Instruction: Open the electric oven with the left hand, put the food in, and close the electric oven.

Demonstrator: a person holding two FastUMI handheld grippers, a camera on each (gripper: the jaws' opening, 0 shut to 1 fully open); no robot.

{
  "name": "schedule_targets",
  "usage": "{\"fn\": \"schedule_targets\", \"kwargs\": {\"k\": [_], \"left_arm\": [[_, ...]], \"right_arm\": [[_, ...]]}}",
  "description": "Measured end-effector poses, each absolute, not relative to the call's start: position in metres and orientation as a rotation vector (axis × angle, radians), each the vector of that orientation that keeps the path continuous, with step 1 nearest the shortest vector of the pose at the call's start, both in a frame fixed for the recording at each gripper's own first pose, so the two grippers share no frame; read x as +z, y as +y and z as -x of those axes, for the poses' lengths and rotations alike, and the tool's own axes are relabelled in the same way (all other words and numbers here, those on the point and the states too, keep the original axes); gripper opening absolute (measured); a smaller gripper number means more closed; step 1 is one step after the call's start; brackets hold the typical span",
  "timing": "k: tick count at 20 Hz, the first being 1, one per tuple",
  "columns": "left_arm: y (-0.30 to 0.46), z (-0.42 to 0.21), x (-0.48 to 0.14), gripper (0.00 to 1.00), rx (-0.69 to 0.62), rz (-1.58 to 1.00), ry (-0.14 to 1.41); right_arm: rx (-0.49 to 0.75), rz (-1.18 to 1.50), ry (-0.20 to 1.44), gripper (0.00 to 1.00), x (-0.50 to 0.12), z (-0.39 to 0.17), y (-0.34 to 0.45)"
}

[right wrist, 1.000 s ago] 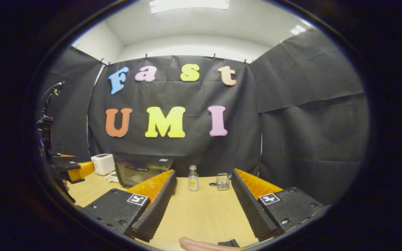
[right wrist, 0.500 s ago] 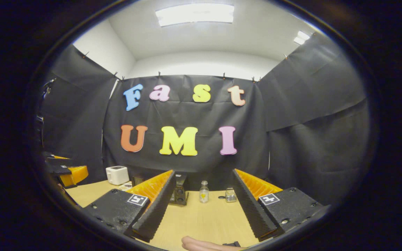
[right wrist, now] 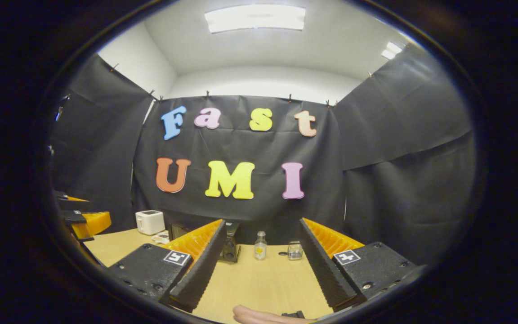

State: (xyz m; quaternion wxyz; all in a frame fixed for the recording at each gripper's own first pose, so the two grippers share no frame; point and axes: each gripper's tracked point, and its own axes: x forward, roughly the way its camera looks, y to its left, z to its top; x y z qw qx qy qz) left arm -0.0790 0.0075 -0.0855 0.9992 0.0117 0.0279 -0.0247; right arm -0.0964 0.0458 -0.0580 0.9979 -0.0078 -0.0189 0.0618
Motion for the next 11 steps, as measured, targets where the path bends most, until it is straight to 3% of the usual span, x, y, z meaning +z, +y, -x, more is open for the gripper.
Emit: {"fn": "schedule_targets", "kwargs": {"k": [1,5,11], "left_arm": [[0.007,0.079,-0.085,0.96,-0.049,-0.022,0.054],[0.007,0.079,-0.085,0.96,-0.051,-0.024,0.046],[-0.002,0.08,-0.085,0.96,-0.072,-0.037,0.036]], "right_arm": [[0.124,0.013,-0.029,0.96,-0.061,0.094,0.046],[0.125,0.003,-0.006,1.0,-0.066,0.091,0.044],[0.121,-0.007,0.009,0.96,-0.075,0.086,0.041]]}}
